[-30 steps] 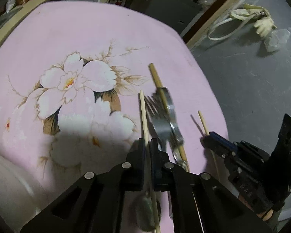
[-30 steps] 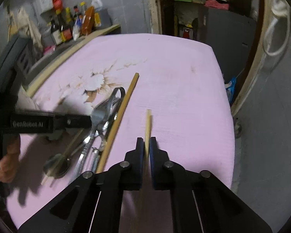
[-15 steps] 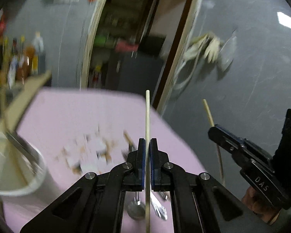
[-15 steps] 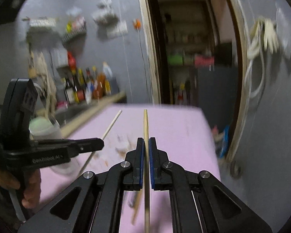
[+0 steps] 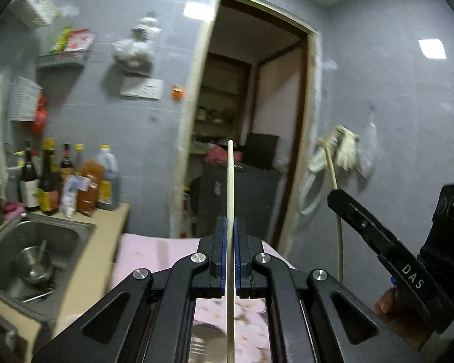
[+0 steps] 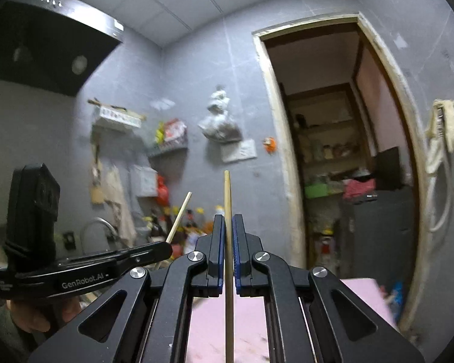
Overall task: Organize utensils
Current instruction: 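Carry both utensils over the white holder and open both tools to drop them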
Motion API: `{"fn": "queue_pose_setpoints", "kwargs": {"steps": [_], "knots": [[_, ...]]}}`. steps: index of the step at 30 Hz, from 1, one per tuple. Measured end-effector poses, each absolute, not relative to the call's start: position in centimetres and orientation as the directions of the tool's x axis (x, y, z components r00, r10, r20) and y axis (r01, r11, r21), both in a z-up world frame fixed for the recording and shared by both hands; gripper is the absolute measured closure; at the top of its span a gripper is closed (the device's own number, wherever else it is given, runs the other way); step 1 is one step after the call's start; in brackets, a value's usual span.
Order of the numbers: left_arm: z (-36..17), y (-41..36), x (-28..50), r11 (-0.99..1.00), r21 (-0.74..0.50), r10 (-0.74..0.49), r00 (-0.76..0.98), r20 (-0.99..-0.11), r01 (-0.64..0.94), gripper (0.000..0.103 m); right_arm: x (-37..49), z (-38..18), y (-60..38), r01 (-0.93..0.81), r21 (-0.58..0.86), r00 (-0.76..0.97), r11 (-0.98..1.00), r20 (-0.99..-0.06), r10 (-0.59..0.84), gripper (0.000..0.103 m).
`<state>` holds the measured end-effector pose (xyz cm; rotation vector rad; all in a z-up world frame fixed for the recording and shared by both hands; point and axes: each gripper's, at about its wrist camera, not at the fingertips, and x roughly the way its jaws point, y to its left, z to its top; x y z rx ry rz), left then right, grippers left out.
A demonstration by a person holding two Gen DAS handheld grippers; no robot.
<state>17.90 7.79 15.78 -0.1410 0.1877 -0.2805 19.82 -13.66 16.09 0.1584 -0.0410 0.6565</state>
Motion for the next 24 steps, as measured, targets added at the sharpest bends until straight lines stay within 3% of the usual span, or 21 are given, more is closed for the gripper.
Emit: {"fn": "queue_pose_setpoints", "kwargs": {"steps": [7, 13, 24], "knots": [[15.6, 15.1, 18.6, 0.961, -0.241, -0.168, 0.98, -0.111, 0.138, 0.101, 21.1, 16.4, -8.2, -0.701, 0.174, 0.713, 0.692, 0.146, 0.686, 0.1], [13.8, 17.7, 19.9, 0.971, -0.216, -0.131, 0.984, -0.118, 0.104, 0.101, 21.7, 14.8, -5.3, -0.715, 0.19, 0.699, 0.673, 0.181, 0.692, 0.1], [9.8, 18.2, 21.8, 0.969, -0.233, -0.13, 0.975, -0.182, 0.086, 0.101, 23.3, 11.3, -3.1, -0.729, 0.177, 0.681, 0.661, 0.092, 0.726, 0.1]]}}
